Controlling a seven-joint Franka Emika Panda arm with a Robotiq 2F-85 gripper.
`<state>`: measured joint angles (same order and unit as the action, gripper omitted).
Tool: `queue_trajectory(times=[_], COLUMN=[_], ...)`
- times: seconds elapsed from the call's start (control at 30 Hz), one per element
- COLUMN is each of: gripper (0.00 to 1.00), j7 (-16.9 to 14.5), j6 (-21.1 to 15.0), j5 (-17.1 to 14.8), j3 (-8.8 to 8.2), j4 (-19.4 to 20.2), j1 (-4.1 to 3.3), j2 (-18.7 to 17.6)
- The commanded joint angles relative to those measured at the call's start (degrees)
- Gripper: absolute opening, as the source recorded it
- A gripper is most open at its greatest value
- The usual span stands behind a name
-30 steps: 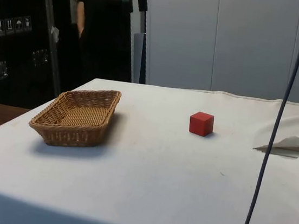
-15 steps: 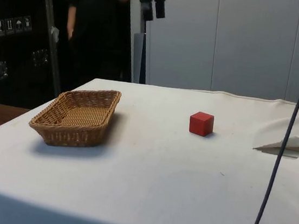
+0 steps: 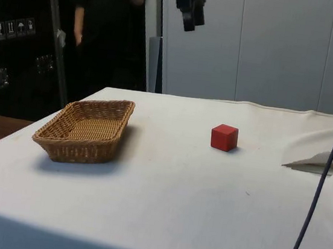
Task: Pick up the cube and place it into the basket.
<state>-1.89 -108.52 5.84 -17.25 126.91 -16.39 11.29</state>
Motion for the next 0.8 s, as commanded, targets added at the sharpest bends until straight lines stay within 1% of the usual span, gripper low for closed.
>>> queue_trajectory(times=[0.0,0.07,0.1,0.17,0.3,0.33,0.37,0.4,0.43,0.53,0.57,0.6,0.63,0.67,0.77], gripper=[1.00,1.00,1.00,1.00,1.00,1.00,1.00,1.00,1.00,1.00,1.00,1.00,1.00,1.00,1.00], j7=[0.40,0.57,0.06,0.80,1.09,0.57,1.15,1.20,1.32,1.49,1.66,1.03,1.20,1.83,2.23], j6=[-1.20,-1.66,-0.80,-2.35,-3.44,-2.46,-3.67,-3.95,-4.76,-6.07,-6.99,-5.27,-6.30,-7.91,-9.11], j5=[0.97,1.43,0.74,2.01,2.52,1.95,2.64,2.75,2.92,3.15,3.27,2.58,2.69,3.38,3.50], j3=[0.06,0.11,-0.06,0.06,0.06,-0.06,0.11,0.11,0.11,0.06,0.06,-0.06,-0.06,0.06,0.00], j4=[1.38,2.75,2.01,4.76,7.56,6.88,8.25,8.88,10.49,12.61,14.09,12.20,13.75,15.41,17.13], j1=[0.17,0.23,0.11,0.34,0.52,0.34,0.57,0.57,0.69,0.80,0.92,0.63,0.74,1.03,1.20], j2=[1.03,1.89,1.20,3.15,4.81,4.30,5.21,5.56,6.36,7.39,8.02,6.99,7.68,8.59,9.22])
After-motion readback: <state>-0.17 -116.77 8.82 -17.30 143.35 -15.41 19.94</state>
